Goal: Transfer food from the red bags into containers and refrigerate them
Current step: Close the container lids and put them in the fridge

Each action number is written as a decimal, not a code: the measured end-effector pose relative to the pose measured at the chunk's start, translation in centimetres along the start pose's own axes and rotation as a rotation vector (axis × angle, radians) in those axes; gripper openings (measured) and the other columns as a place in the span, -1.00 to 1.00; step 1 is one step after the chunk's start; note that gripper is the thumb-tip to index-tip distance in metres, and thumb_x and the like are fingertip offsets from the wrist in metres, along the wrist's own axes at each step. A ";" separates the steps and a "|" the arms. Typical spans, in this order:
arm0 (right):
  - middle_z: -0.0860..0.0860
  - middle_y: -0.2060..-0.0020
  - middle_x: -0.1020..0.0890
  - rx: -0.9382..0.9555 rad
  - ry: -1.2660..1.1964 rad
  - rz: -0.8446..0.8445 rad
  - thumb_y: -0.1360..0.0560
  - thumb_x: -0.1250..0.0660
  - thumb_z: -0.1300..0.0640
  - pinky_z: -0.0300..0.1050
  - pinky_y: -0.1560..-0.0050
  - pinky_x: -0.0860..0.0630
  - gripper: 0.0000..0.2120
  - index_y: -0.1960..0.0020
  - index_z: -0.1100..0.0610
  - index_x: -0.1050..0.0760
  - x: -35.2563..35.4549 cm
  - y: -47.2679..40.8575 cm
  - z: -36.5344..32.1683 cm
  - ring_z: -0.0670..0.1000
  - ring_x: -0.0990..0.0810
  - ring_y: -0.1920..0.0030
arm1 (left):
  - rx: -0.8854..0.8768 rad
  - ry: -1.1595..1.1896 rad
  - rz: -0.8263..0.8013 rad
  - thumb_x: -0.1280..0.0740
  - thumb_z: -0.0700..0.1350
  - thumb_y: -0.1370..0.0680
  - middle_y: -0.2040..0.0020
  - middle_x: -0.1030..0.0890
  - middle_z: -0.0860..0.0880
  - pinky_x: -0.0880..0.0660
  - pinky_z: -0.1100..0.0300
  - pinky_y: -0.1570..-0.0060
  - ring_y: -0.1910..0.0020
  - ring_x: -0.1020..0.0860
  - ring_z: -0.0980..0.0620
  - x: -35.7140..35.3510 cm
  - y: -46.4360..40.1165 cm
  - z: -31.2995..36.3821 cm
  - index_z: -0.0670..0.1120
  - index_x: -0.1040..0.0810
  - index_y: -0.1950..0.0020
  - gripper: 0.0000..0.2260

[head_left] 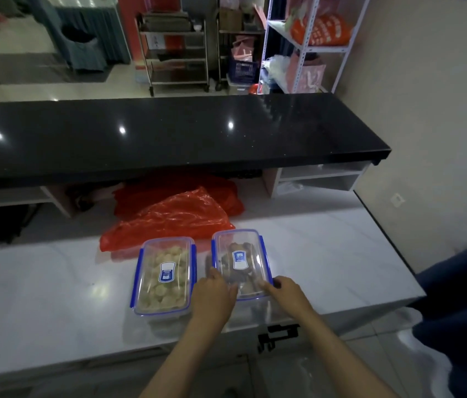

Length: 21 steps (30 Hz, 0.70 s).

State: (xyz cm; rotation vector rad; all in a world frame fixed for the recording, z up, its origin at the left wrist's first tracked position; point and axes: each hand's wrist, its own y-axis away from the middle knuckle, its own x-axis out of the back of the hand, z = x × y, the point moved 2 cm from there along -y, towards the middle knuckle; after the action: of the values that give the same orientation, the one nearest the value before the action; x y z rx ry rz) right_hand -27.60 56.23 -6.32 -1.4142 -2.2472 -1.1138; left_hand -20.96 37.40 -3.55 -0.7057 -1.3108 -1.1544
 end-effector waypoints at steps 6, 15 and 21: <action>0.04 0.04 -0.70 -0.043 -0.323 0.028 -0.48 -0.45 -0.26 0.00 0.11 -0.71 -0.56 -0.07 0.09 -0.51 0.0 1.0 2.6 0.05 -0.72 0.08 | 0.152 0.552 -0.149 -0.31 0.11 -0.65 0.02 -0.59 -0.06 -0.49 0.12 0.13 0.09 -0.56 -0.02 -1.3 -0.4 0.5 -0.19 -0.44 -0.31 -0.58; 0.09 -0.01 -0.71 -0.110 -0.643 0.231 -0.48 -0.52 -0.07 -0.04 0.10 -0.71 -0.62 -0.12 0.16 -0.55 6.5 9.2 11.7 0.04 -0.74 0.02 | 0.064 0.978 -0.348 -0.49 0.16 -0.52 -0.11 -0.63 0.02 -0.59 0.34 0.28 0.03 -0.68 0.11 -4.8 2.8 9.1 -0.02 -0.42 -0.24 -0.55; 0.08 0.00 -0.74 -0.165 -0.733 0.401 -0.50 -0.51 -0.03 0.18 -0.05 -0.69 -0.70 -0.12 0.13 -0.60 12.3 17.9 21.9 0.12 -0.73 -0.03 | -0.041 1.131 -0.598 -0.55 0.02 -0.47 -0.08 -0.71 -0.14 -0.70 0.03 0.12 0.03 -0.74 -0.07 -7.5 7.7 20.0 -0.15 -0.49 -0.15 -0.58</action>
State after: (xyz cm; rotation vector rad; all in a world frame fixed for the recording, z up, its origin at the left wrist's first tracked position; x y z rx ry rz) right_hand -14.60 84.18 -5.64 -2.5246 -2.1321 -0.7237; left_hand -20.15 59.98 -5.60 0.3767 -0.4955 -1.6808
